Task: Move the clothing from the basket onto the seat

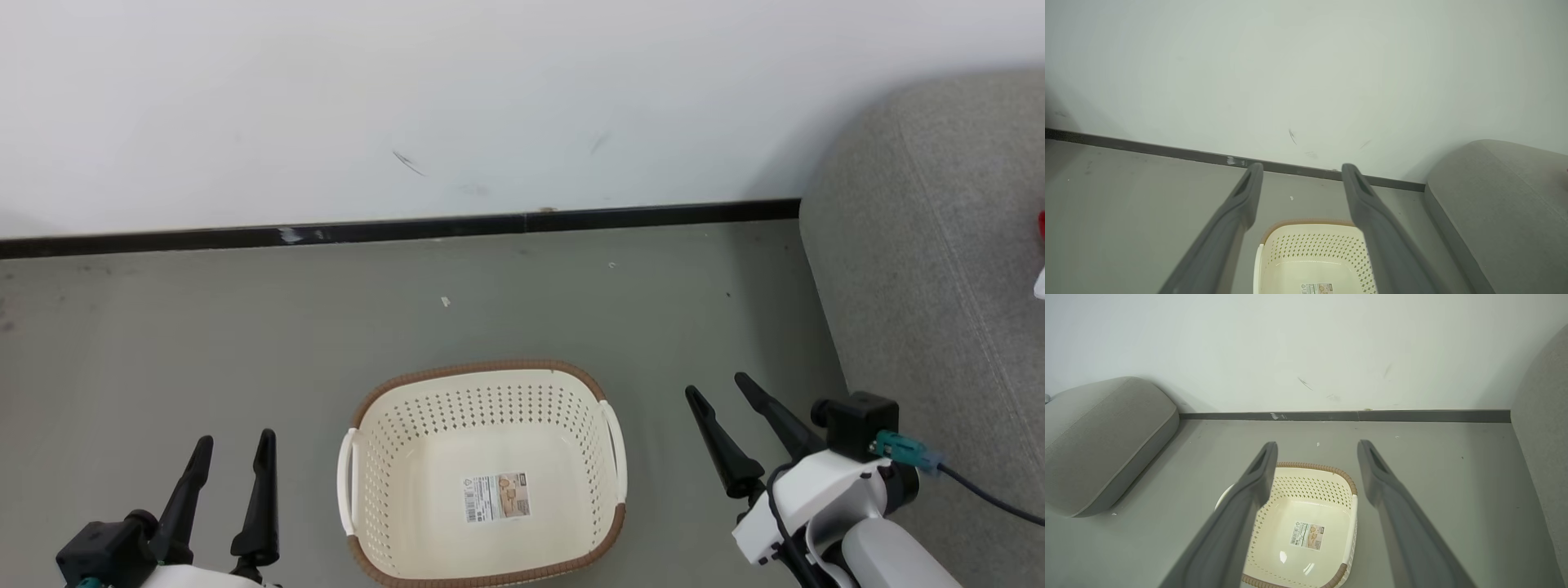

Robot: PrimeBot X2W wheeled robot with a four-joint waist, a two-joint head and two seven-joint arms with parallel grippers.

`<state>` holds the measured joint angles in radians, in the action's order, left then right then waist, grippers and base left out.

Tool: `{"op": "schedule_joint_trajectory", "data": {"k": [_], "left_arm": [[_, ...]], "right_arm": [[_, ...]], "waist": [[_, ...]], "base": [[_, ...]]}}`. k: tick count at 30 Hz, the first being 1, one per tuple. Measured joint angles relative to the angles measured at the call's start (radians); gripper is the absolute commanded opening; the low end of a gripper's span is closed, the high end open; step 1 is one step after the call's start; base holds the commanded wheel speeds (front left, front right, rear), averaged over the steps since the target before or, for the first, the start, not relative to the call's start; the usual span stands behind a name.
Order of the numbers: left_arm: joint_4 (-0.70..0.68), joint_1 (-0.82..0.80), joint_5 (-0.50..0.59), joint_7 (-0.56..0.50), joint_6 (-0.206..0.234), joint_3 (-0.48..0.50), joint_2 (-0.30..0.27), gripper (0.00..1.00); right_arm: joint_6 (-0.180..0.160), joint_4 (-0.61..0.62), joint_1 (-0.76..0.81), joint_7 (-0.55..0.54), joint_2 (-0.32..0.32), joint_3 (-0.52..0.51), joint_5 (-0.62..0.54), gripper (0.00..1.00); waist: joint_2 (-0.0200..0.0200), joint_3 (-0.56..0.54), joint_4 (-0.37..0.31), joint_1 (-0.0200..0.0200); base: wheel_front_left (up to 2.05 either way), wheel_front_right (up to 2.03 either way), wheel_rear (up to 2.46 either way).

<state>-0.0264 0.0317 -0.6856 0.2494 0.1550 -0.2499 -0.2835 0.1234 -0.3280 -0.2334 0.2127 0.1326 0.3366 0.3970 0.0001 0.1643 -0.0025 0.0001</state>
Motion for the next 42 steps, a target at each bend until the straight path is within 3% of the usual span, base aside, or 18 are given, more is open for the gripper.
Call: {"op": "schedule_joint_trajectory", "data": {"k": [14, 15, 21, 36, 42], "left_arm": [[0.050, 0.051, 0.012, 0.000, -0.053, -0.028, 0.004, 1.00], [0.063, 0.058, 0.012, -0.002, -0.056, -0.037, 0.008, 0.00], [0.110, 0.076, 0.002, -0.003, -0.056, -0.058, 0.058, 0.00], [0.114, 0.077, -0.141, -0.046, -0.080, -0.017, 0.082, 0.00], [0.123, 0.076, -0.199, -0.064, -0.094, 0.004, 0.091, 0.00]], "right_arm": [[0.000, -0.029, 0.107, 0.017, -0.021, -0.045, -0.011, 1.00], [0.000, -0.039, 0.122, 0.016, -0.027, -0.047, -0.011, 0.00], [0.000, -0.080, 0.175, 0.015, -0.040, -0.035, -0.007, 0.00], [0.000, -0.036, 0.184, -0.008, -0.045, -0.081, 0.187, 0.00], [0.000, -0.027, 0.184, -0.030, -0.048, -0.103, 0.261, 0.00]], "waist": [[0.0000, -0.105, 0.072, -0.0001], [0.0000, -0.113, 0.077, -0.0001], [0.0000, -0.113, 0.077, -0.0001], [0.0000, -0.116, 0.072, 0.0001], [0.0000, -0.122, 0.066, 0.0025]], "base": [[0.00, 0.00, 0.00], [0.00, 0.00, 0.00], [0.00, 0.00, 0.00], [0.00, 0.00, 0.00], [0.00, 0.00, 0.00]]}}
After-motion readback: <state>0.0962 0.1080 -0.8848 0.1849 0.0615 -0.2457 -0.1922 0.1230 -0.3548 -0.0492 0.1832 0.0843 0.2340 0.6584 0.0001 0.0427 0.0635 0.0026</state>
